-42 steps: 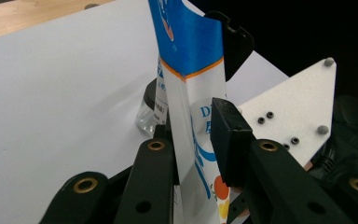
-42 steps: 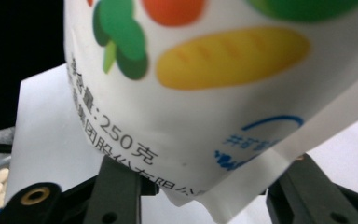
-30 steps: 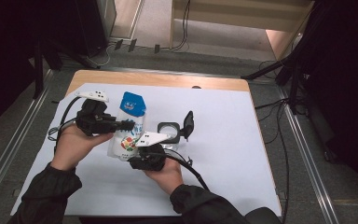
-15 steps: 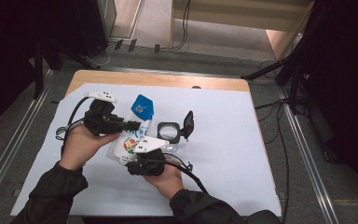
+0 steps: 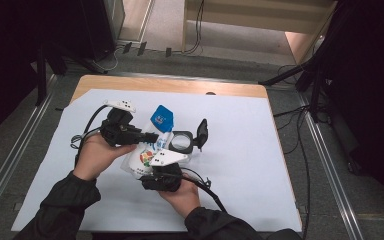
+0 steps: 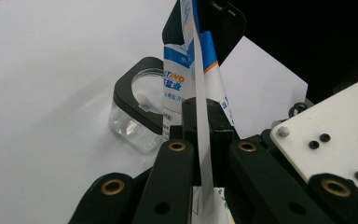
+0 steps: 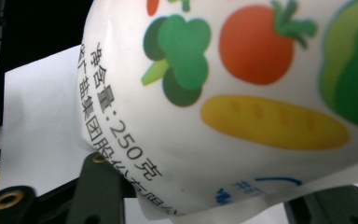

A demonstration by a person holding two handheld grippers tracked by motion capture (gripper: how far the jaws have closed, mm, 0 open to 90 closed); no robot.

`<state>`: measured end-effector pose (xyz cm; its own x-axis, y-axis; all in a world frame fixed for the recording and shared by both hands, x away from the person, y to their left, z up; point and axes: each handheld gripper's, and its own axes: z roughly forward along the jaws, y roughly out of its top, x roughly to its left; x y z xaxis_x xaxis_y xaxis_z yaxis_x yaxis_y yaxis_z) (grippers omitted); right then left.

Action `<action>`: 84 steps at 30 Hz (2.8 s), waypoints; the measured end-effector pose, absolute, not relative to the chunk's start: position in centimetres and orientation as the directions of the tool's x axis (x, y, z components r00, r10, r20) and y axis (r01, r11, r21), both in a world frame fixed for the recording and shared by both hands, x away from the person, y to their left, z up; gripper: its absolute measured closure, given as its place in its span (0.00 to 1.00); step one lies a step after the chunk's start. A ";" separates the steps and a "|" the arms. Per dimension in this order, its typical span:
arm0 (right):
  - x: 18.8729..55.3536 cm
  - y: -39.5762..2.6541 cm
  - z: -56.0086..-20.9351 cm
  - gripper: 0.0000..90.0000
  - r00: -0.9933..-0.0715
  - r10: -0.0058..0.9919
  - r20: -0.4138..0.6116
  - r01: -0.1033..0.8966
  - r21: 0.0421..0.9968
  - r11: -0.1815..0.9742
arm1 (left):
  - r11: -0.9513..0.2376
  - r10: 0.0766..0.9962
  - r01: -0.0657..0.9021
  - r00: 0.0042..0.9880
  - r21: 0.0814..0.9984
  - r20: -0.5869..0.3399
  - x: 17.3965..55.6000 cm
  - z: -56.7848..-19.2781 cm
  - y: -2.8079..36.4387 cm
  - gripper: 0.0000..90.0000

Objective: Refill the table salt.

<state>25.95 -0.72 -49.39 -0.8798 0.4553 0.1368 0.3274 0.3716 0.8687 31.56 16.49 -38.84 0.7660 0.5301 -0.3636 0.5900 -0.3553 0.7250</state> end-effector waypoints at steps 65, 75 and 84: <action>26.3 -2.0 -50.6 0.57 -0.819 0.500 0.283 0.474 0.824 0.310 | -0.393 0.518 0.649 0.741 0.651 -0.427 33.6 -41.7 13.9 0.94; 26.3 -2.2 -50.7 0.58 -0.813 0.504 0.292 0.480 0.827 0.294 | -0.413 0.516 0.647 0.746 0.641 -0.421 33.4 -41.3 14.6 0.89; 26.6 -2.5 -50.8 0.58 -0.809 0.501 0.306 0.490 0.823 0.288 | -0.419 0.520 0.653 0.742 0.631 -0.423 33.5 -40.9 15.2 0.93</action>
